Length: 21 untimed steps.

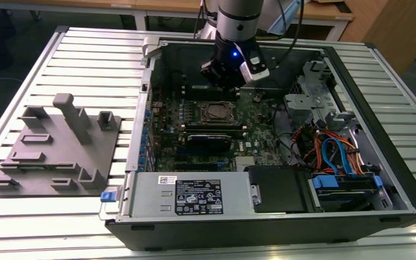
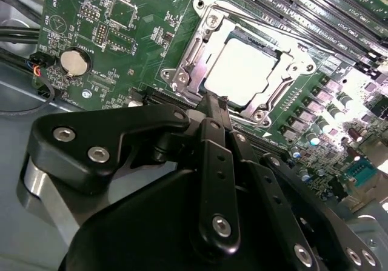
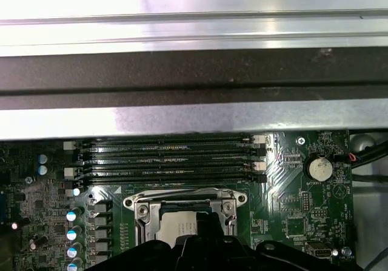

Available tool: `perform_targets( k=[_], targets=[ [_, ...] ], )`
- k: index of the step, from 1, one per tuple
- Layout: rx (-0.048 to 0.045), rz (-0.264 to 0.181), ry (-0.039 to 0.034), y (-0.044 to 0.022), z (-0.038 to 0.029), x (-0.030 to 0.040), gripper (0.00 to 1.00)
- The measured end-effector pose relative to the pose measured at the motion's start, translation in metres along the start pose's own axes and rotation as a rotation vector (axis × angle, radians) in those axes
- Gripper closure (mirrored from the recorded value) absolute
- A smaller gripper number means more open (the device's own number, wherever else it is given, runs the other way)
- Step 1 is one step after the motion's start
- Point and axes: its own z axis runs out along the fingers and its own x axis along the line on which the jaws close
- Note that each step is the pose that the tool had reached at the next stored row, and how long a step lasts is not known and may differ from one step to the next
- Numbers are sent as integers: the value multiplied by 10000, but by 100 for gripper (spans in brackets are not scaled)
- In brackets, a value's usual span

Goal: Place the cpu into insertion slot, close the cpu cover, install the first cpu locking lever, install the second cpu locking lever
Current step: 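Install the second cpu locking lever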

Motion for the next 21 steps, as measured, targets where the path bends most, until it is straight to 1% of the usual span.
perform_targets(
  k=[7,10,14,16,18,21],
  targets=[
    [8,1,0,-4,0,0,90],
    [14,1,0,-30,0,-1,90],
    [57,-1,-3,-94,-2,-5,90],
    [61,-1,-3,-119,-4,-6,90],
    [60,0,-4,-120,-5,-6,90],
    [66,0,-3,-119,-43,-7,90]
  ],
)
